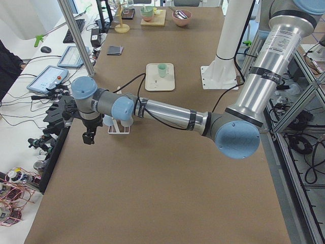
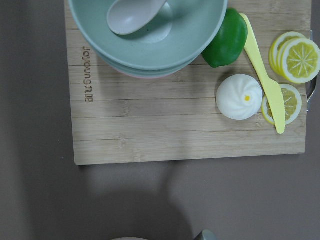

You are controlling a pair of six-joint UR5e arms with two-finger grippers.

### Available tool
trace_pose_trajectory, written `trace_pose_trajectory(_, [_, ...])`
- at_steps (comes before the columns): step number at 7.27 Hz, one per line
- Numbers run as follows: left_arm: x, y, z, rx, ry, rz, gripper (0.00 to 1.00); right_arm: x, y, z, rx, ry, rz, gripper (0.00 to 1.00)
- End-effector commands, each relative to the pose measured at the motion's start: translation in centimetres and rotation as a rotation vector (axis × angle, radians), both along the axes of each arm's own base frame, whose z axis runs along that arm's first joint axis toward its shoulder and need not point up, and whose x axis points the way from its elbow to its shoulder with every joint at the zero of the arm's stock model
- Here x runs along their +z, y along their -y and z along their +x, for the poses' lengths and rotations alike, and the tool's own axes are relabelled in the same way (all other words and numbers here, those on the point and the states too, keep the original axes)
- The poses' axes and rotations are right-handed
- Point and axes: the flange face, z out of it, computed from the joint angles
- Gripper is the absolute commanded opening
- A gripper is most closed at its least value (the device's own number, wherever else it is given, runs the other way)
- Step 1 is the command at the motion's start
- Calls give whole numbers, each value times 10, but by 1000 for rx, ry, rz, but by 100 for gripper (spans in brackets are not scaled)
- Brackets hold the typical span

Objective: Pick up and place green cup on tray

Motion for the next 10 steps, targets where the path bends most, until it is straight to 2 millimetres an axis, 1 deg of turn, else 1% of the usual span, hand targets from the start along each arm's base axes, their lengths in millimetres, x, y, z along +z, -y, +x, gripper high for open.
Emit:
trace_pose_trajectory(1, [83, -35, -12, 14, 6, -132, 99, 0, 0, 0, 0, 0, 0, 100])
trace_pose_trajectory(2, [113, -59, -21, 3, 5, -174, 99, 0, -1, 0, 1, 0, -1, 100])
trace_pose_trajectory(3, [135, -78, -20, 5, 4, -205, 99, 0, -1, 0, 1, 0, -1, 100])
trace_pose_trajectory(4, [135, -82, -20, 4, -6, -206, 99, 1, -1, 0, 2, 3, -2, 100])
trace_pose_trajectory(5, [135, -103, -21, -6, -6, -208, 99, 0, -1, 0, 2, 4, -1, 100])
trace_pose_trajectory(6, [111, -104, -31, -26, -4, -174, 99, 1, -1, 0, 2, 4, -2, 100])
trace_pose_trajectory(7, [98, -107, -35, -54, -12, -206, 99, 1, -1, 0, 2, 4, -2, 100])
trace_pose_trajectory(8, [74, -110, -35, -73, -14, -241, 99, 1, -1, 0, 2, 4, -2, 100])
trace_pose_trajectory(9, [64, -115, -35, -74, -14, -266, 99, 1, -1, 0, 2, 4, -2, 100])
trace_pose_trajectory(10, [80, -129, -35, -71, -15, -284, 99, 1, -1, 0, 2, 4, -4, 100])
